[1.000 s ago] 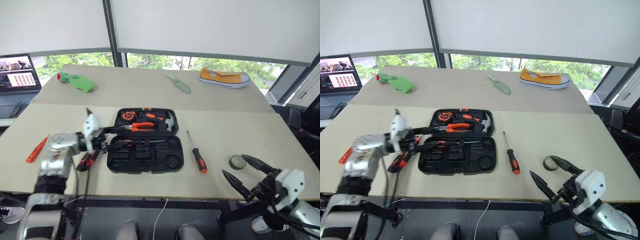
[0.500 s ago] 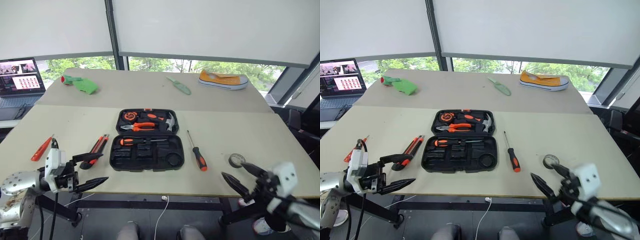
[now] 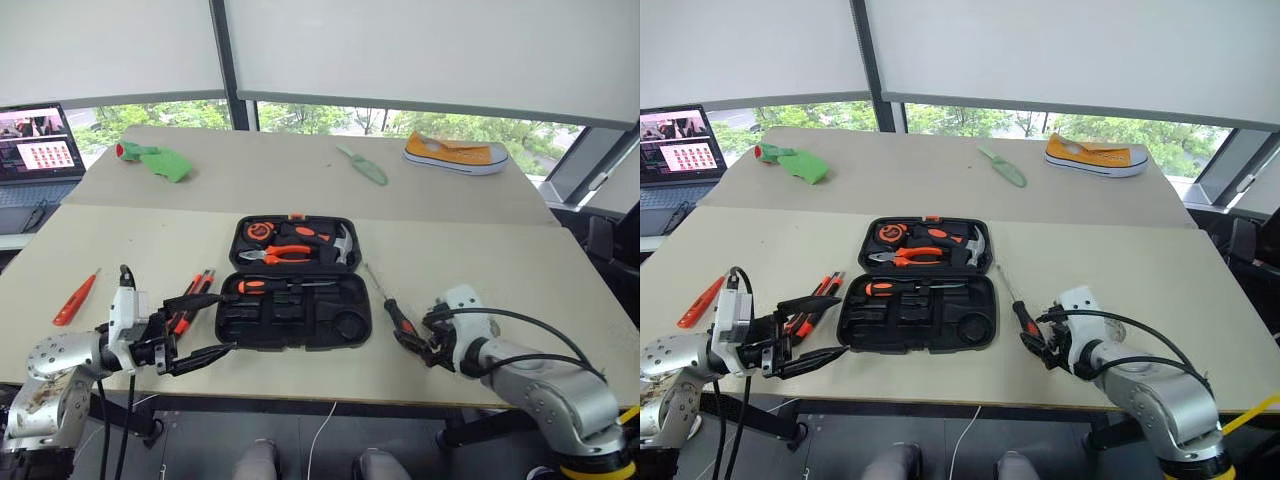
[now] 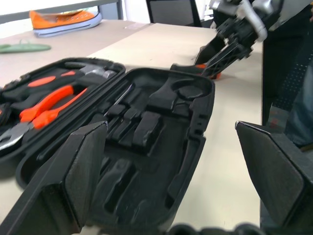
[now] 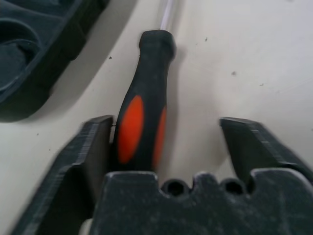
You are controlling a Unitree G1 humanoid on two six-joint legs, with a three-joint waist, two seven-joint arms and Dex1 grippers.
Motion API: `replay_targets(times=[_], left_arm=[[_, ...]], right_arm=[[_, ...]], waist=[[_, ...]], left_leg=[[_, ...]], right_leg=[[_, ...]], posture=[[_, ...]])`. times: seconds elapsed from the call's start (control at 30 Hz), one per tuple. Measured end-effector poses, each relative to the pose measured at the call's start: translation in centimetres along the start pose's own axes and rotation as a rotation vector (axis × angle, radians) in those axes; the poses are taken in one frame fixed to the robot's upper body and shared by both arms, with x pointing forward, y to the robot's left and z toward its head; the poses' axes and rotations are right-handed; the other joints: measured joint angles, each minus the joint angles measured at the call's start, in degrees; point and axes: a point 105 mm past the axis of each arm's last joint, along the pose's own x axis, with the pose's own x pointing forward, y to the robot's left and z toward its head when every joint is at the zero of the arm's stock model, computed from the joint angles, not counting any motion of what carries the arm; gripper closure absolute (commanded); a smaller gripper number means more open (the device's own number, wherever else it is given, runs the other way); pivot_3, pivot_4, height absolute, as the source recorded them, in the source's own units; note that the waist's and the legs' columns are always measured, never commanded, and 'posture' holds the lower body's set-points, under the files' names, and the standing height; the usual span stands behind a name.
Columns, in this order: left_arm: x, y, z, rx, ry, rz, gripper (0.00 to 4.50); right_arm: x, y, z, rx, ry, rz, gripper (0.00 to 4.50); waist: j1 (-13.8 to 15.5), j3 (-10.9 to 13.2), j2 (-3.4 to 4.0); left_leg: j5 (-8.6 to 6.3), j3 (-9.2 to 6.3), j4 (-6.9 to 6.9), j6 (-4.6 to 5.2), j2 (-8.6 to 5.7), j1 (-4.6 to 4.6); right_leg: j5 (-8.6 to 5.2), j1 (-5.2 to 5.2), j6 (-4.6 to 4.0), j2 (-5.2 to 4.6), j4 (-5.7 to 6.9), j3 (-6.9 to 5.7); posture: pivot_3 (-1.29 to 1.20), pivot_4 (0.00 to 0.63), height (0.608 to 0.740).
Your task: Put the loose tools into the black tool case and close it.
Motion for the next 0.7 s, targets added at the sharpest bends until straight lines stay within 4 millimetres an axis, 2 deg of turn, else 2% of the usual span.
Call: replay_targets(times=[0.13,0.27,0.4,0.47,0.57,0.63,0.7], left_arm=[[0.0,0.0,0.0,0.001,0.0,-0.001,0.0],[0.1,0.0,0.2,0.0,-0.008,0.001,0.0],[0.2,0.2,0.5,-0.019,-0.03,0.034,0.0],[-0.2,0.4,0.4,-0.035,-0.038,0.095,0.0],[-1.3,0.9,-0.1,-0.069,-0.04,0.229,0.0],[-2.2,0.8,-0.5,-0.085,-0.026,0.292,0.0],[-3.0,0.6,-1.1,-0.102,-0.008,0.326,0.0]], right_arm=[[0.1,0.1,-0.1,0.048,-0.038,-0.051,3.44],[-0.1,-0.1,0.0,0.031,-0.115,-0.107,3.49],[-0.7,-0.5,3.6,-0.09,-0.324,-0.128,3.49],[-0.4,0.7,6.6,-0.232,-0.428,-0.006,3.49],[-0.2,4.6,10.0,-0.596,-0.465,0.342,3.49],[0.2,6.6,10.7,-0.795,-0.433,0.522,3.49],[1.7,7.5,10.5,-0.915,-0.351,0.634,3.49]], waist=[[0.1,0.0,-0.01],[-0.1,0.0,0.0],[-0.4,0.0,0.01],[-1.5,0.0,0.07],[-2.6,0.1,0.1],[-2.7,0.1,0.04],[-2.5,0.1,0.02]], left_leg=[[0.01,-0.01,0.07,0.0,0.01,0.04],[0.01,0.01,0.09,0.0,0.0,0.04],[0.02,0.01,0.09,0.01,0.01,0.04],[0.02,0.03,0.09,0.01,0.01,0.11],[0.02,0.06,0.04,0.03,0.04,0.32],[0.02,-0.02,-0.03,0.02,0.08,0.33],[0.02,-0.01,-0.05,0.02,0.07,0.3]], right_leg=[[0.01,0.01,-0.01,-0.01,0.0,0.01],[0.03,0.0,-0.02,0.0,0.0,0.06],[0.05,-0.02,0.02,0.02,0.01,0.08],[0.07,-0.03,0.04,0.06,0.02,0.2],[0.08,0.02,0.07,0.15,0.02,0.33],[0.05,0.02,-0.12,0.23,0.04,0.29],[0.03,-0.01,-0.14,0.22,0.06,0.28]], posture=[[0.0,0.15,0.74],[0.0,0.15,0.74],[0.0,0.15,0.74],[0.0,0.15,0.74],[0.0,0.15,0.74],[0.0,0.15,0.74],[0.0,0.15,0.74]])
